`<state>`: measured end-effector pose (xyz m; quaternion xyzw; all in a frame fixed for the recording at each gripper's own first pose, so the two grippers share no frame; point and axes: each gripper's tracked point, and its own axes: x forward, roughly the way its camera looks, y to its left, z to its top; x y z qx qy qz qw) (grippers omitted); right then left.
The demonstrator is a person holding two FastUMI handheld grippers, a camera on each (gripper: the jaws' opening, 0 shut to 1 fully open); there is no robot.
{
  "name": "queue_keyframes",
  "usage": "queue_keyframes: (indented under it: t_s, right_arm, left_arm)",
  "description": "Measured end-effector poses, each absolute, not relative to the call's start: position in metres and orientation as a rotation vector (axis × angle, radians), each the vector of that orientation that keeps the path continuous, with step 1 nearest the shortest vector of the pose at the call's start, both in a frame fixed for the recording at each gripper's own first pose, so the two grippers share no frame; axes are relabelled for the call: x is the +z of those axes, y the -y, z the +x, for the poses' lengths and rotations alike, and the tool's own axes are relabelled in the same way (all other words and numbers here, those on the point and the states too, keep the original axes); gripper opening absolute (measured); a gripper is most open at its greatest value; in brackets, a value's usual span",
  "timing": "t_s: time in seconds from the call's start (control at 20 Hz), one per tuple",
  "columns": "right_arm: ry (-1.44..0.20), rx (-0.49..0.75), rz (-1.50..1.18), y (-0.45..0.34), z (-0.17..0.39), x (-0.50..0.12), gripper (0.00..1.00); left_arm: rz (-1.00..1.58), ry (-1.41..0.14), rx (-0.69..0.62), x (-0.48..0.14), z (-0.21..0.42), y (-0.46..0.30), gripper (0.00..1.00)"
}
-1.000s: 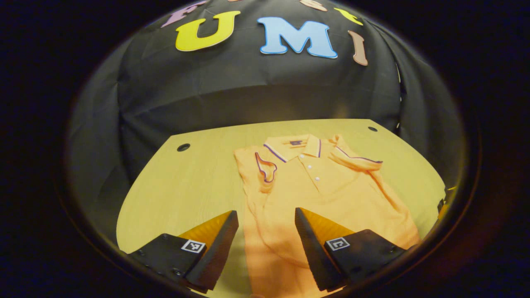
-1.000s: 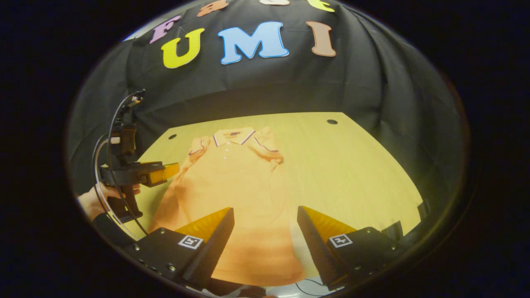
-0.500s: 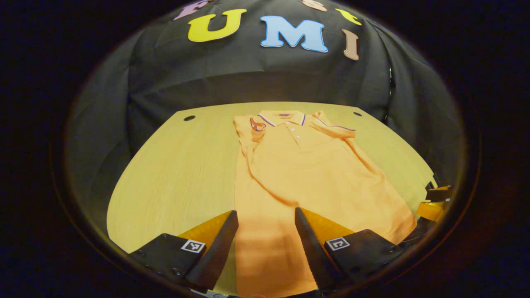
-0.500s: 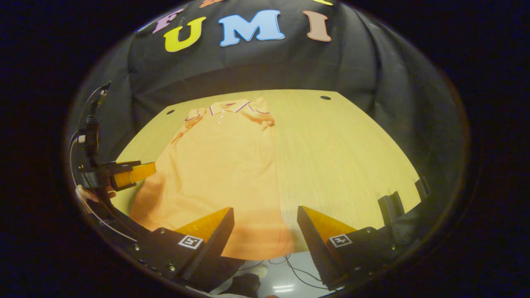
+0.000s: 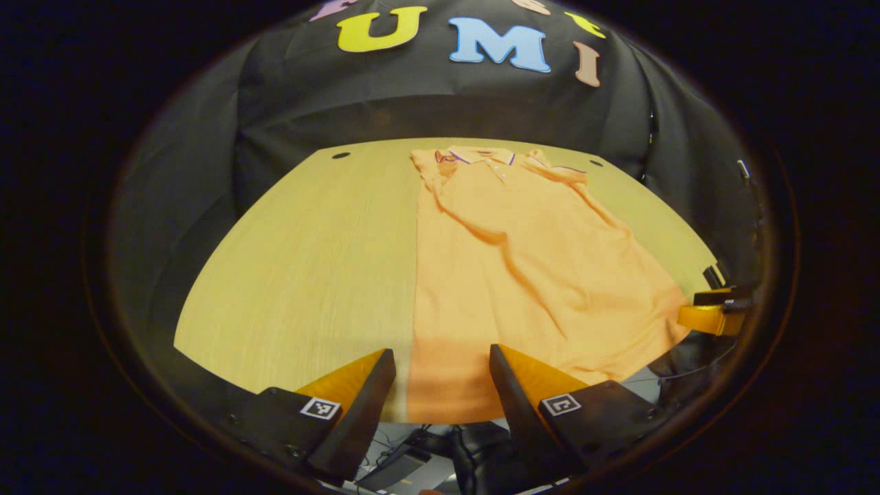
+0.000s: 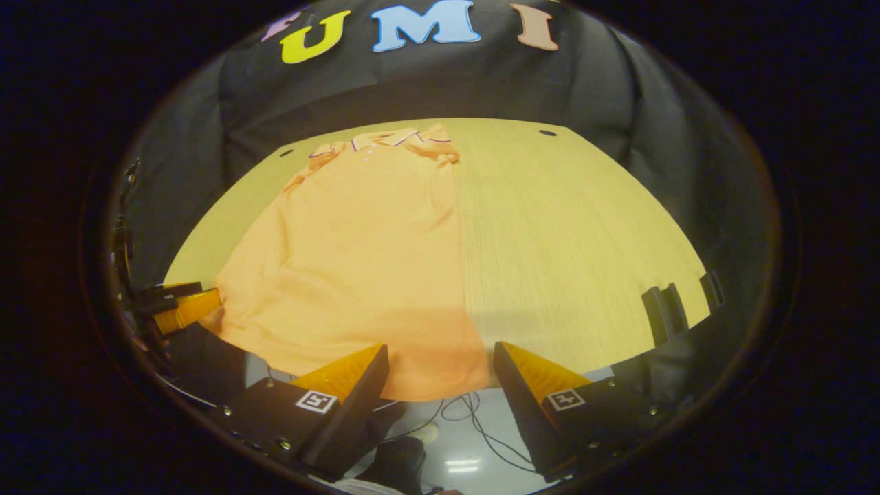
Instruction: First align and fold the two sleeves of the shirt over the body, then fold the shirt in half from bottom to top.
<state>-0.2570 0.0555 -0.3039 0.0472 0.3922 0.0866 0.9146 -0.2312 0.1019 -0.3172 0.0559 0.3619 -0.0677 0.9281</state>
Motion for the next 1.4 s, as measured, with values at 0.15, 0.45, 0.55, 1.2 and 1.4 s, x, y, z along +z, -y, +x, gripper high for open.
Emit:
queue_keyframes:
  t_s: [0.15,0.45,0.55,1.2,1.4]
  right_arm:
    - [-0.816,0.186,0.095,-0.060,-0.258,-0.309,0.95]
    - [-0.804,0.186,0.041,-0.067,-0.260,-0.314,0.97]
    - [-0.800,0.189,0.043,-0.068,-0.259,-0.314,0.96]
    - [-0.802,0.195,0.211,-0.067,-0.254,-0.307,0.00]
    - [-0.703,0.228,0.220,-0.061,-0.241,-0.263,0.00]
  left_arm:
    - [0.135,-0.744,-0.141,-0.325,-0.243,-0.104,0.92]
    - [0.149,-0.719,-0.149,-0.327,-0.241,-0.085,0.93]
    - [0.142,-0.714,-0.145,-0.327,-0.240,-0.081,0.92]
    - [0.116,-0.733,-0.099,-0.327,-0.240,-0.065,0.07]
    - [0.087,-0.680,-0.077,-0.296,-0.230,-0.061,0.06]
